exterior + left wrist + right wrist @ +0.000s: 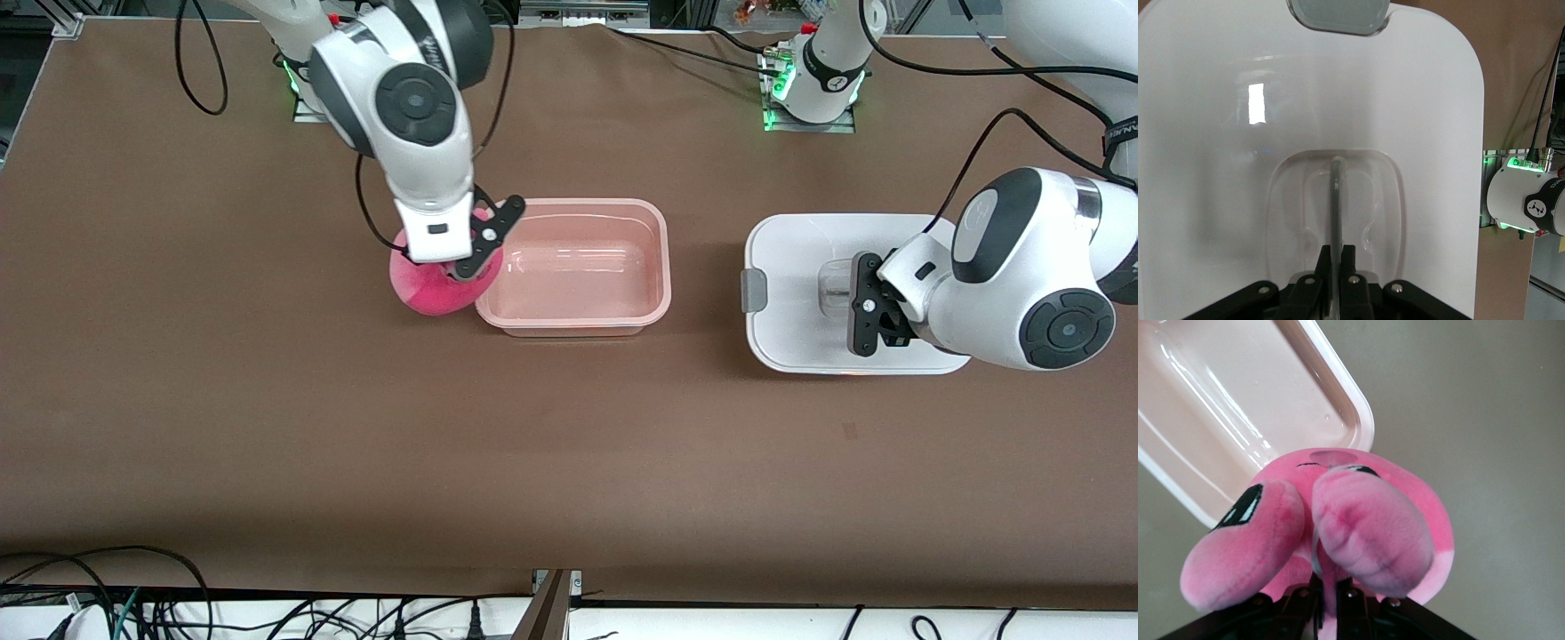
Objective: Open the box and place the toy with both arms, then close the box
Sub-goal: 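Lower the toy into the box and open the right gripper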
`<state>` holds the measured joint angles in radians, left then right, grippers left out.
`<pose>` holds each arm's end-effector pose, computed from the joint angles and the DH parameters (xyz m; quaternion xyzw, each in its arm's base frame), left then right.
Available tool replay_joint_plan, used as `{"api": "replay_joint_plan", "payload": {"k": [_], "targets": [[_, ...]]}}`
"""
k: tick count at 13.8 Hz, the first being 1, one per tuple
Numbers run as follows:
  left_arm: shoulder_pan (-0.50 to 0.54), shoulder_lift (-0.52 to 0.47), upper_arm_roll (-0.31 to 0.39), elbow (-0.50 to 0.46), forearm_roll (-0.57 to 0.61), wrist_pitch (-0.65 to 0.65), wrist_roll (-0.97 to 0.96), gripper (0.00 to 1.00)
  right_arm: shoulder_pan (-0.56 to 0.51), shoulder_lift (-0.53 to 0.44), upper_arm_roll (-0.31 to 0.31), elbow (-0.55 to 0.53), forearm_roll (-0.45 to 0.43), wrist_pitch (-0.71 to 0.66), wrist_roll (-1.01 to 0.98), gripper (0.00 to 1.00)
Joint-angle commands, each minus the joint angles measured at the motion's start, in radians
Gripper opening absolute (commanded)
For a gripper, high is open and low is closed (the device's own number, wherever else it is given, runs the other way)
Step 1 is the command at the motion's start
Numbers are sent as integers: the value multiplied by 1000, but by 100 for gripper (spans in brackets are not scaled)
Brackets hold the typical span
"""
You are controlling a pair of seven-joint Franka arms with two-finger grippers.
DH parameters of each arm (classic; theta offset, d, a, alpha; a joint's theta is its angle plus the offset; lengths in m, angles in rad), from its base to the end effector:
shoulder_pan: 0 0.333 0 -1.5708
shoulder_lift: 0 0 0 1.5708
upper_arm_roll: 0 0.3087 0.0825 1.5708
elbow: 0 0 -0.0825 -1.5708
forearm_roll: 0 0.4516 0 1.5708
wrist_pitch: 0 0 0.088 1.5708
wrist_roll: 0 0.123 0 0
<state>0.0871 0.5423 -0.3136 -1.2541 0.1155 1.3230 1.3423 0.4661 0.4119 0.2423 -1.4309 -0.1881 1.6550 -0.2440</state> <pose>0.7027 -0.1033 0.3976 0.6928 -0.6855 -0.1755 0.1389 0.5740 0.4349 0.4110 0.8796 0.4656 -0.0751 0.0628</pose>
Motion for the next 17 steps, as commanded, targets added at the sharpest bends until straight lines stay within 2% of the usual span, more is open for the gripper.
{"api": "replay_joint_plan", "payload": {"k": [1,2,3,6,8,11,13,14,17], "targets": [[3,-16,-7,-10,19,1,26,0,66,62,-6,41,-50,21,95,0],[3,-16,-7,-10,19,1,26,0,89,79,-6,44,-56,38,144,8],[3,-15,-7,-8,19,1,26,0,101,90,-6,49,-56,55,205,99],[2,-16,-7,-7,19,1,26,0,143,87,-6,99,-53,57,359,100],[0,-15,-7,-5,19,-1,26,0,169,78,-3,182,-47,-19,432,100],[-1,-15,-7,-4,18,1,26,0,174,77,-1,347,-44,-179,440,100],[-1,-16,-7,-4,18,1,26,0,161,62,-12,362,-44,-224,442,100],[-1,-15,-9,-4,18,1,26,0,137,35,-23,359,-44,-225,443,100],[-4,-15,-9,-4,10,1,18,0,-31,25,-37,359,-4,-228,443,100]]}}
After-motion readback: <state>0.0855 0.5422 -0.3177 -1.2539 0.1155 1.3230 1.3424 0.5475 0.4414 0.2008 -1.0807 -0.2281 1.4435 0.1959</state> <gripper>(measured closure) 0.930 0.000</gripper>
